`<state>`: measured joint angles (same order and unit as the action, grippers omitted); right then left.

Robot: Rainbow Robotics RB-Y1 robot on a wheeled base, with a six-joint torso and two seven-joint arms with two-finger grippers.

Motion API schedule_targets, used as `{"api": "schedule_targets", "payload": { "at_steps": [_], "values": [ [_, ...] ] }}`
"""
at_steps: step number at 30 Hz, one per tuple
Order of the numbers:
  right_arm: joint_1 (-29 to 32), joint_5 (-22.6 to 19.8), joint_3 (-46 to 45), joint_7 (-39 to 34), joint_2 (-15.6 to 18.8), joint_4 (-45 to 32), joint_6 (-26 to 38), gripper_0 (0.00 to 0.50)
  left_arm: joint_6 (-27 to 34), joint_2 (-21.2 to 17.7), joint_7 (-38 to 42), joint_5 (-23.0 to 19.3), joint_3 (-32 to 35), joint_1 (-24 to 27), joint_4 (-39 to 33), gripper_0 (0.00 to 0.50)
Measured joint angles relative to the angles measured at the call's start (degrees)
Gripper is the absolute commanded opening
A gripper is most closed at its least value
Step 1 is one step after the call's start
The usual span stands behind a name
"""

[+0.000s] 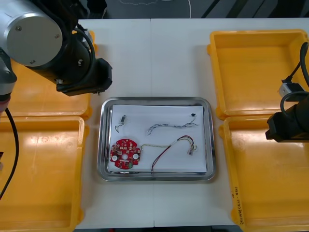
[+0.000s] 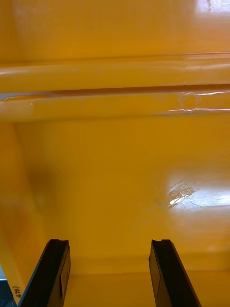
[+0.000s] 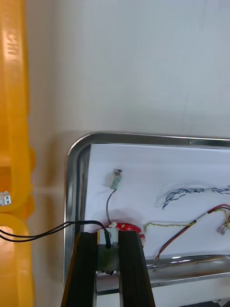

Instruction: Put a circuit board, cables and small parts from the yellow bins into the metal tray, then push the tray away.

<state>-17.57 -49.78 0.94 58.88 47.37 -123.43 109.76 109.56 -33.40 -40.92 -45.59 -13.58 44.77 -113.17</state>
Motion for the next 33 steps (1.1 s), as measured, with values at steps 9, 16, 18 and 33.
{"api": "schedule_targets", "payload": {
  "at_steps": [9,16,18,33],
  "values": [
    [0.2,1.4,-0.4,0.2,-0.6,0.1,0.0,0.481,0.0,4.6,0.4,5.3,-3.5,0.0,-0.4,0.0],
    [0.7,1.5,-1.0,0.3,-1.7,0.2,0.0,0.481,0.0,8.0,3.6,9.9,-7.3,0.0,0.3,0.0],
    [0.8,1.5,-1.1,0.3,-2.1,0.2,0.0,0.481,0.0,9.3,4.4,11.4,-7.9,0.0,1.4,0.0],
    [1.1,1.6,-2.1,0.3,-3.3,0.2,0.0,0.481,-4.1,15.5,4.7,19.2,-14.7,0.0,13.4,0.0]
  ]
}}
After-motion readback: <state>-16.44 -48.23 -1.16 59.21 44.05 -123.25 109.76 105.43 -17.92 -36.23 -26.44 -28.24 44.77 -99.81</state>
